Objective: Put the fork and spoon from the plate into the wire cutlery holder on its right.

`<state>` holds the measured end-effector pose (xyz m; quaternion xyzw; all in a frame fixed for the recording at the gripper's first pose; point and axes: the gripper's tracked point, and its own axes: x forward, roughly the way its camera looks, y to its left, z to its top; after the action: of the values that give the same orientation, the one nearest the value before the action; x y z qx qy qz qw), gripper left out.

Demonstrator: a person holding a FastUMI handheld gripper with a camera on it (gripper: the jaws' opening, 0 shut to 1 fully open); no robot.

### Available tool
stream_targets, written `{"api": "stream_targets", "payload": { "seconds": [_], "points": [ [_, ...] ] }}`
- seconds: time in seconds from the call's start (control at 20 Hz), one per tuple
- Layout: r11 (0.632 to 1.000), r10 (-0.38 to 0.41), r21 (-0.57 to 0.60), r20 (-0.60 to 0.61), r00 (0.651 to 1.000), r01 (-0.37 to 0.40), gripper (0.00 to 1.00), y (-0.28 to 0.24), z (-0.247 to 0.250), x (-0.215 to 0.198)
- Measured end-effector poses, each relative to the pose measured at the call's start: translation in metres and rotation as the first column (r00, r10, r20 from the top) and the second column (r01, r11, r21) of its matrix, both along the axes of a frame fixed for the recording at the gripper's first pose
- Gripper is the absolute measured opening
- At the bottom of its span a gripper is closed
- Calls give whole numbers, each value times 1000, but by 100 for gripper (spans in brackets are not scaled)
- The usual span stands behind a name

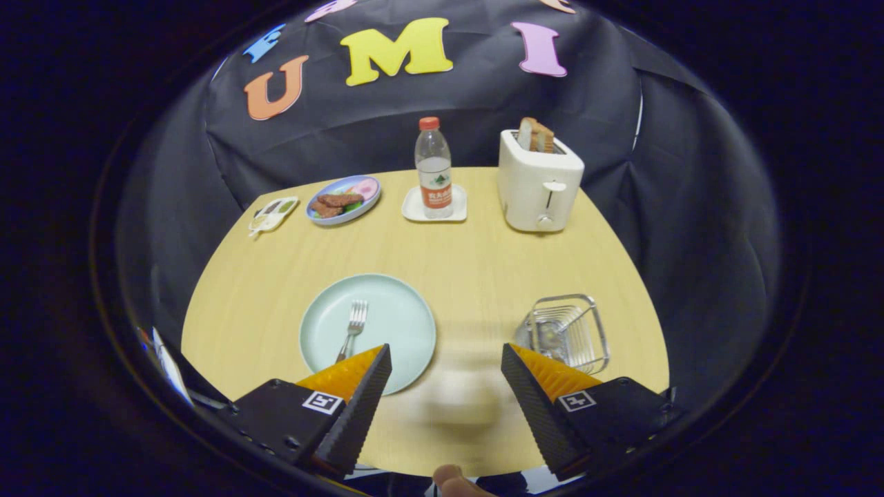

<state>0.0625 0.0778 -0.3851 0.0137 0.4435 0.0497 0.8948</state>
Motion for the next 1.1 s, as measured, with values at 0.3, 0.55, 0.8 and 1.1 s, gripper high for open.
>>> {"api": "stream_targets", "payload": {
  "seconds": [0.3, 0.55, 0.8, 1.1],
  "points": [
    [1000, 31, -3, -65, 997, -31, 97, 54, -26, -7],
    [1000, 19, 17, -101, 995, -18, 97, 87, -46, -17],
    [999, -7, 39, -78, 997, 10, 95, 118, -65, -19],
    [998, -59, 10, -106, 993, 60, 58, 131, -95, -17]
  ]
}}
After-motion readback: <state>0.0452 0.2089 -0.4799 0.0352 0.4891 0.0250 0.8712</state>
